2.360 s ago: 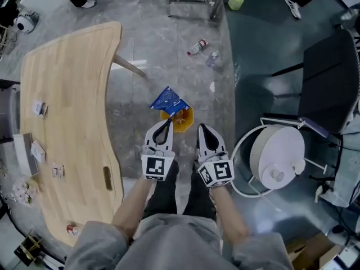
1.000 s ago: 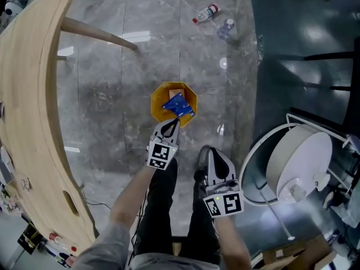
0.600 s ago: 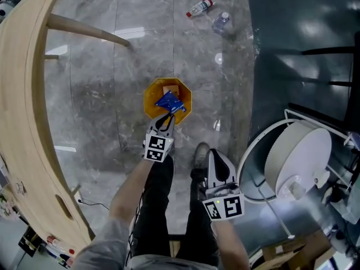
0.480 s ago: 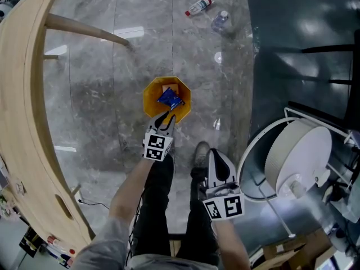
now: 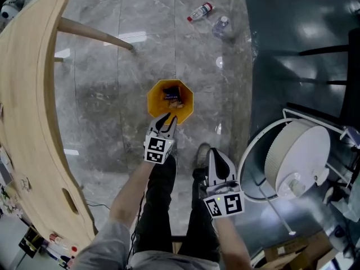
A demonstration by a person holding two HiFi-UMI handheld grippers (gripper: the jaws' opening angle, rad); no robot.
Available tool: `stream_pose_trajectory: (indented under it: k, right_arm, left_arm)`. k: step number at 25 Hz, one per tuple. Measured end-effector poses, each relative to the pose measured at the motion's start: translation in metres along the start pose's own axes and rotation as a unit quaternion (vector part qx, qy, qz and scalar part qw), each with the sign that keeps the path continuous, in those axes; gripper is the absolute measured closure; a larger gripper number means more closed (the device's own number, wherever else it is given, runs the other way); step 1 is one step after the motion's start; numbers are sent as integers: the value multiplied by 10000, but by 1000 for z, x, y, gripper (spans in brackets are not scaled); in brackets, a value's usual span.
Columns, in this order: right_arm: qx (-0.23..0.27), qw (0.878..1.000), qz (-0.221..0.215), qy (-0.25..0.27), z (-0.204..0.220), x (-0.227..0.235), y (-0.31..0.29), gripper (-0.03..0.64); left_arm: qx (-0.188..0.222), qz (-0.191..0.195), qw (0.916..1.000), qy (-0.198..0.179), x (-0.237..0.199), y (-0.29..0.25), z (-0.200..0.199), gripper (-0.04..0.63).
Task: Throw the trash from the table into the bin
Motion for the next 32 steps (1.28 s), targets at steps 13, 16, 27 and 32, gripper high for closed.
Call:
stream_pose_trajectory:
  k: [13, 16, 27, 32]
  right_arm:
    - [159, 9987, -469, 123, -60, -36, -1, 612]
    - [229, 9981, -549, 173, -71, -40, -1, 612]
    - [419, 9952, -817, 326, -120, -69, -9, 612]
    - [547, 9930, -969, 387, -156, -83, -7, 612]
  left_arm:
    - [814, -61, 9966, -65, 32, 54, -117, 505]
    - [929, -95, 9956, -66, 38, 61, -134, 508]
    - [1717, 5, 9848, -277, 78, 111, -247, 521]
    - [2021, -19, 9785, -412, 100, 138, -302, 532]
Point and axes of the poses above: the fingertips, and each gripper's own axes: y backward along the fingers, x to its right, z out of its underside, the point moved 5 cm from there along y, backward along the fingers, and after that the axes turned 15 degrees about x, right-handed, at the moved point
